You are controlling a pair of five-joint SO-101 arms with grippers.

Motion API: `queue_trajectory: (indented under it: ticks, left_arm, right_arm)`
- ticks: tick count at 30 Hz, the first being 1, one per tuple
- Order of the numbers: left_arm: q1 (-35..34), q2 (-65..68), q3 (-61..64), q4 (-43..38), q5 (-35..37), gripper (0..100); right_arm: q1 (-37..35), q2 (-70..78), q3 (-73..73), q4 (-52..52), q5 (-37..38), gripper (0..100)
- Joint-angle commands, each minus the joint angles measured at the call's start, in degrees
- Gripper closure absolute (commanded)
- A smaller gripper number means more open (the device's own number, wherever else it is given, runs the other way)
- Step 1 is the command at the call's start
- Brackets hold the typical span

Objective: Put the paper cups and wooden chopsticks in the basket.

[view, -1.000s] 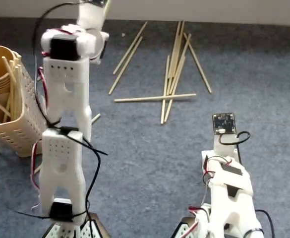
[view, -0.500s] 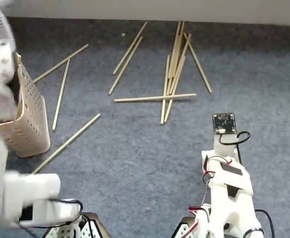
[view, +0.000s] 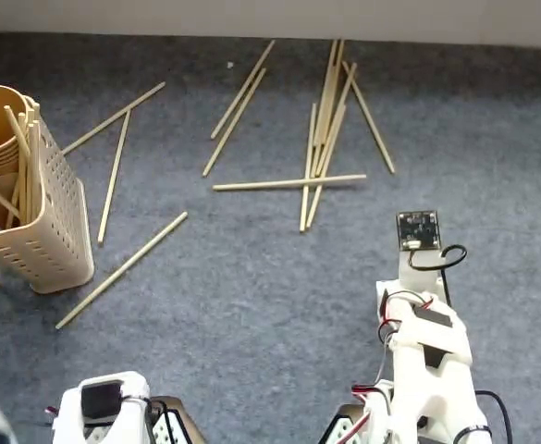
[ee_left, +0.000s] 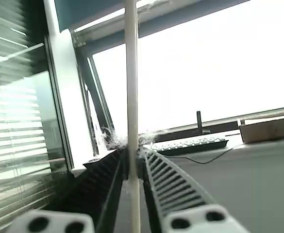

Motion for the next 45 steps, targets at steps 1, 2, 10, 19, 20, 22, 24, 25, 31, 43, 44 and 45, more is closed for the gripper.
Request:
queue_trajectory:
  ticks: [1, 2, 10, 19, 20, 22, 24, 25, 31, 43, 44, 45]
  left_arm:
    - [-0.9, -7.3, 19.9, -10.1, -0.4, 100]
    - [-0.8, -11.2, 25.5, -13.0, -0.4, 100]
    - [-6.7, -36.7, 83.3, -59.1, -1.2, 100]
    - [-10.9, -18.2, 89.8, -77.8, 1.8, 100]
    - [-10.9, -15.3, 89.2, -79.2, 1.8, 100]
    - [-10.9, -10.2, 88.3, -80.4, 1.8, 100]
    - [-10.9, -6.5, 88.2, -80.5, 1.8, 100]
    - [-10.9, -5.4, 88.4, -80.6, 1.8, 100]
    - [-10.9, -2.2, 92.3, -82.9, 4.1, 100]
    - [-10.9, -2.3, 102.0, -84.2, 4.1, 97]
    - [-10.9, -2.3, 102.5, -84.2, 4.2, 94]
    - [-10.8, -2.3, 102.8, -84.2, 4.2, 91]
  right_arm:
    - [-0.4, -1.7, -0.1, -0.9, 0.7, 91.8]
    - [-0.4, -1.7, -0.1, -0.9, 0.7, 91.8]
    - [-0.4, -1.5, -0.2, -0.9, 0.7, 91.8]
    - [-0.5, -1.4, -0.3, -0.9, 0.7, 91.8]
    - [-0.5, -1.4, -0.3, -0.9, 0.7, 91.8]
    - [-0.5, -1.4, -0.3, -0.9, 0.7, 91.8]
    - [-0.5, -1.4, -0.3, -0.9, 0.7, 91.8]
    - [-0.5, -1.4, -0.3, -0.9, 0.7, 91.8]
    - [-0.5, -1.4, -0.3, -0.9, 0.7, 91.8]
    - [-0.5, -1.4, -0.3, -0.9, 0.7, 91.8]
    - [-0.5, -1.4, -0.3, -0.9, 0.7, 91.8]
    - [-0.5, -1.4, -0.3, -0.9, 0.7, 91.8]
